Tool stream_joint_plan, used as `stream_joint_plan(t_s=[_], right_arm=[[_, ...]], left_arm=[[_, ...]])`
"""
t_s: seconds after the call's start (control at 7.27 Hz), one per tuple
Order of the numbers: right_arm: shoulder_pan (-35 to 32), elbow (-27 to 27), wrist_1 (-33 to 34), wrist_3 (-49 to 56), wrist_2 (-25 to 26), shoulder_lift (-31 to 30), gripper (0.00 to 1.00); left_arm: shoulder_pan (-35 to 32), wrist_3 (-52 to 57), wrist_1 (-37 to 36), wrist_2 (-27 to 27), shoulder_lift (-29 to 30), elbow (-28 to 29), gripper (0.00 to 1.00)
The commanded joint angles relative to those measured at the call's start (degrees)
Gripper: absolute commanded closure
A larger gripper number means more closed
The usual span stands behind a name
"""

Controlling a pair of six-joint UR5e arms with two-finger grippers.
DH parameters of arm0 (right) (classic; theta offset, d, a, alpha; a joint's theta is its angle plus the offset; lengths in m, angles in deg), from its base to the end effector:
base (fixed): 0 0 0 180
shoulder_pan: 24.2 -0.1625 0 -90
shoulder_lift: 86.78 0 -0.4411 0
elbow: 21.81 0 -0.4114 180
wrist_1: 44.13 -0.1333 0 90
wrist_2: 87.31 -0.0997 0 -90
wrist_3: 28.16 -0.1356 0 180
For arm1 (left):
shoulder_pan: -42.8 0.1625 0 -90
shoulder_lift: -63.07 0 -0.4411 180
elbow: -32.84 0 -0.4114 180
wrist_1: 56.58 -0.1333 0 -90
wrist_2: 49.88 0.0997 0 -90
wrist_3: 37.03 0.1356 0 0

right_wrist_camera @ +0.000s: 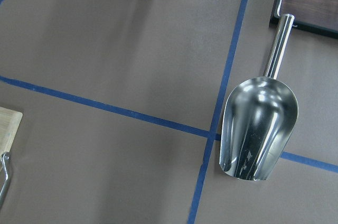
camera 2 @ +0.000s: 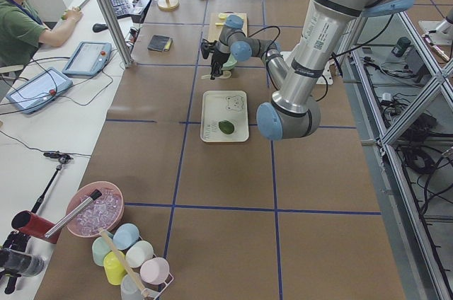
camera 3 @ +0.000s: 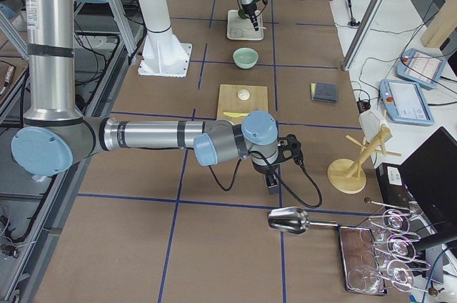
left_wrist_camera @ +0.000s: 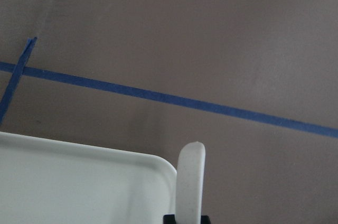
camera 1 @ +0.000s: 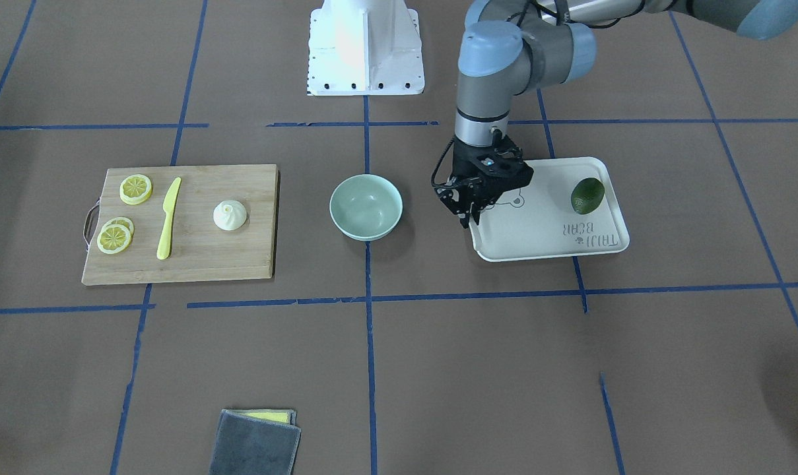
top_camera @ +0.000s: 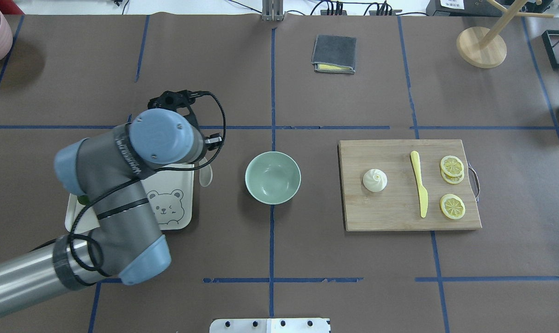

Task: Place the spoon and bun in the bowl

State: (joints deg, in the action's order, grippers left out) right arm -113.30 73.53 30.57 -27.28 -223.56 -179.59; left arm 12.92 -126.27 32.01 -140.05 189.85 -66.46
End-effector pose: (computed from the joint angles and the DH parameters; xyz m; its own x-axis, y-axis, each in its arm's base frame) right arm 0.0273 -0.5135 0.6436 0.6876 -0.2466 0.6829 0.0255 0.9482 0.3167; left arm 0.5544 -0.4718 0.2458 0.6232 -0.3427 -0.7030 0.4882 0.8727 0.0072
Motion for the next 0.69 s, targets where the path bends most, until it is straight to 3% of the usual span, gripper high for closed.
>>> stream_joint_plan(t_s=[0.0, 0.28, 0.55], right_arm=[[-0.01, -0.07, 0.00, -0.09, -0.06, 0.00, 0.00], [-0.01, -0.06, 0.00, 0.00, -0.59, 0.00, 0.00], [0.07, -0.24, 0.00, -0.09, -0.68, 0.00, 0.00]], left_arm=[[2.97, -9.69, -5.62, 0.69, 12.65, 9.50, 1.00], [5.09, -10.43, -5.62, 0.78, 14.81, 12.73, 1.00], [5.27, -4.93, -5.54, 5.06, 13.59, 12.03, 0.01]])
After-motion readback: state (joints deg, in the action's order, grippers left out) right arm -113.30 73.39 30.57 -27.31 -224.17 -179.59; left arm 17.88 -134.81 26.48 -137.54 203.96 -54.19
